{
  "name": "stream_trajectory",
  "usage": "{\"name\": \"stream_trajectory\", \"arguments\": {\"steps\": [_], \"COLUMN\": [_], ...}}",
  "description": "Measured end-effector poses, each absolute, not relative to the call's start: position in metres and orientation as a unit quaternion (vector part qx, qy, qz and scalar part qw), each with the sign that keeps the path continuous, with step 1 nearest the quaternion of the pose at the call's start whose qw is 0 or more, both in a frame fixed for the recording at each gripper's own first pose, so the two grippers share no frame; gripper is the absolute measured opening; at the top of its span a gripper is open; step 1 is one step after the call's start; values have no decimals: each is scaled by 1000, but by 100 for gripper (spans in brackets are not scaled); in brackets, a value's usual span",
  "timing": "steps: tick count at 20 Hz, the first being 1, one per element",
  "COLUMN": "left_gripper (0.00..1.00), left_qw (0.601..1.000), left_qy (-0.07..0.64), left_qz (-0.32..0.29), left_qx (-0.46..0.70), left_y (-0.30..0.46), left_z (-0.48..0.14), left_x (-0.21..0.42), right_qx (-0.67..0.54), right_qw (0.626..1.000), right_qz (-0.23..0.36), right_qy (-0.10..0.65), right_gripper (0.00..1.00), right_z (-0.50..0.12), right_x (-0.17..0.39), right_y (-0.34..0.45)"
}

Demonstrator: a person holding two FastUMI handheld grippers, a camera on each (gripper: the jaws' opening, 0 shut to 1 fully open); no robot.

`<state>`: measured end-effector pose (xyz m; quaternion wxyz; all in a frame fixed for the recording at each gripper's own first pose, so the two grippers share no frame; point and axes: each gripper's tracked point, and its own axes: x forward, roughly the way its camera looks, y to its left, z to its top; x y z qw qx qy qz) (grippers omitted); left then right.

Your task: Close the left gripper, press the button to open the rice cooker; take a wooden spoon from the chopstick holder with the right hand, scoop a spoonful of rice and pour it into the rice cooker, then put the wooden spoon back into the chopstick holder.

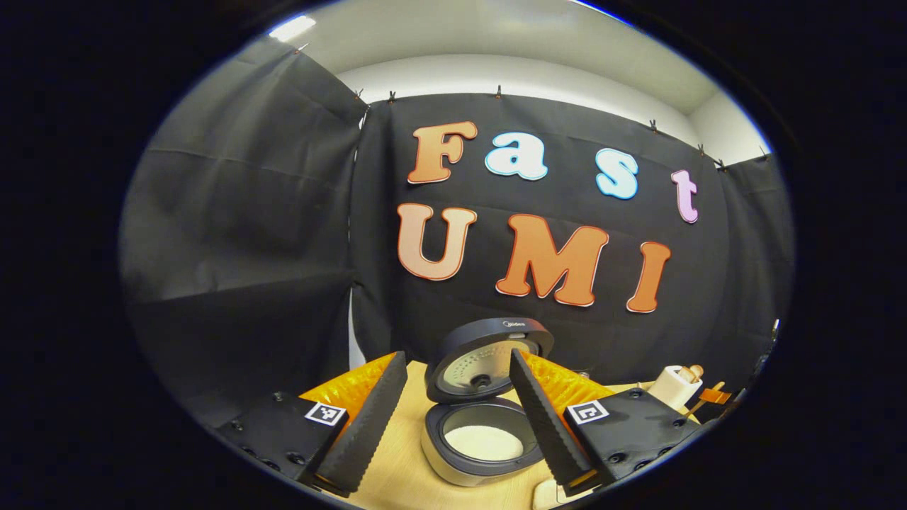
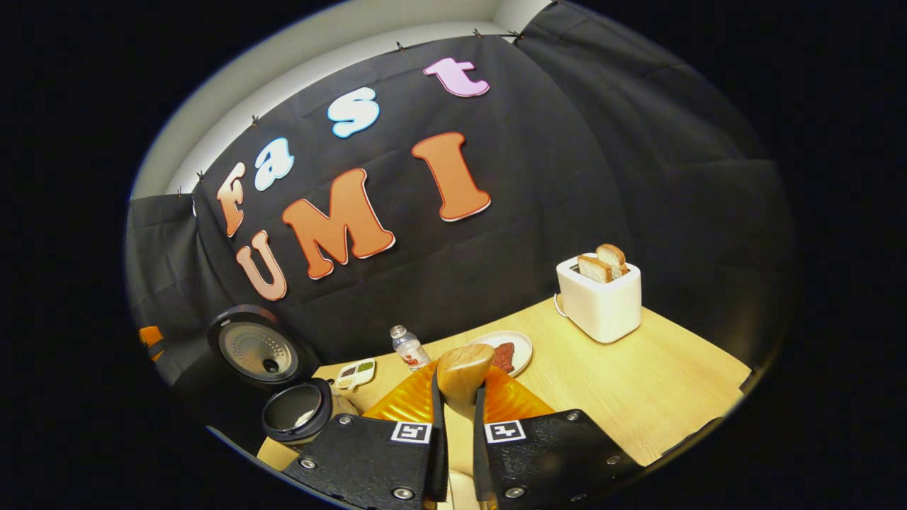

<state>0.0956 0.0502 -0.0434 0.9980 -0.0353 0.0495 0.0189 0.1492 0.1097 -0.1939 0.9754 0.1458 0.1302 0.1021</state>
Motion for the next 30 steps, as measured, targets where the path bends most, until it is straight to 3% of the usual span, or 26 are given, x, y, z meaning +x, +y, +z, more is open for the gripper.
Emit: {"name": "stream_trajectory", "arguments": {"steps": [9, 15, 19, 21, 23, 24, 25, 28, 30], "left_gripper": [95, 98, 96, 95, 100, 98, 97, 95, 98], "left_qw": [996, 995, 995, 995, 995, 996, 996, 997, 998], "left_qy": [61, 72, 76, 76, 77, 76, 74, 70, 65], "left_qz": [62, 71, 70, 62, 53, 48, 43, 26, 15], "left_qx": [-18, -18, -16, -17, -18, -17, -15, -10, -12], "left_y": [52, 54, 55, 53, 52, 52, 51, 52, 54], "left_z": [-62, -69, -70, -67, -65, -62, -58, -48, -40], "left_x": [74, 64, 61, 60, 62, 62, 63, 68, 74], "right_qx": [179, 203, 187, 182, 169, 158, 147, 103, 70], "right_qw": [958, 952, 956, 957, 962, 965, 969, 980, 987], "right_qz": [115, 115, 91, 83, 63, 55, 49, 24, 14], "right_qy": [190, 196, 206, 210, 207, 201, 193, 168, 145], "right_gripper": [13, 13, 23, 30, 47, 54, 69, 91, 94], "right_z": [-279, -288, -291, -288, -280, -274, -265, -231, -197], "right_x": [166, 166, 163, 159, 158, 157, 155, 149, 141], "right_y": [98, 89, 72, 64, 52, 46, 41, 31, 33]}}
